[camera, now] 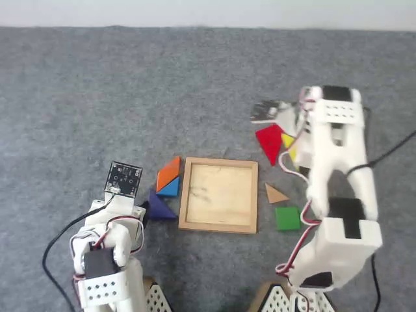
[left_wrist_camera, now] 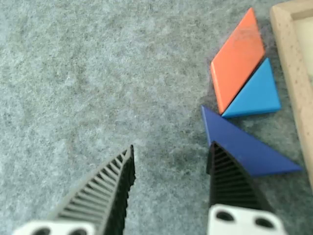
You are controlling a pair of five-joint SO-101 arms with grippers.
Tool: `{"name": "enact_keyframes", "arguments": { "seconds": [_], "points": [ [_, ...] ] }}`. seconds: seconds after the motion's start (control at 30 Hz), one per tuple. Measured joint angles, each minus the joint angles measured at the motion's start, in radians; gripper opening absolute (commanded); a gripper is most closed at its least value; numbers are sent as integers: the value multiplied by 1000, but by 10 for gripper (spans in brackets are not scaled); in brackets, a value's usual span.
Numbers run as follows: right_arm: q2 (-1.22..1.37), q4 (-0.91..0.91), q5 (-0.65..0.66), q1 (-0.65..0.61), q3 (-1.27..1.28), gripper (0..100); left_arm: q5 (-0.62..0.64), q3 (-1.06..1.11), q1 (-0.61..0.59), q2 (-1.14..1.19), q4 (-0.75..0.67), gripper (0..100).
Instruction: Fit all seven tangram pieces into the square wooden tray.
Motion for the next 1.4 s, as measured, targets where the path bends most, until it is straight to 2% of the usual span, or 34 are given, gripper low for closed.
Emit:
{"name": "enact_keyframes", "arguments": {
  "seconds": [0.33,0.53,0.7,0.93,1.2,1.4],
  "points": [
    [9,18,-209,-391,-66,281,0,0,0,0,0,225],
    [9,-189,-310,-557,94,281,0,0,0,0,0,225],
    [9,-319,-322,-583,232,284,0,0,0,0,0,225],
    [31,-393,-325,-583,276,290,0,0,0,0,0,225],
    [127,-396,-308,-600,244,530,0,0,0,0,0,225],
    [127,-365,-292,-597,244,552,0,0,0,0,0,225]
  ]
}}
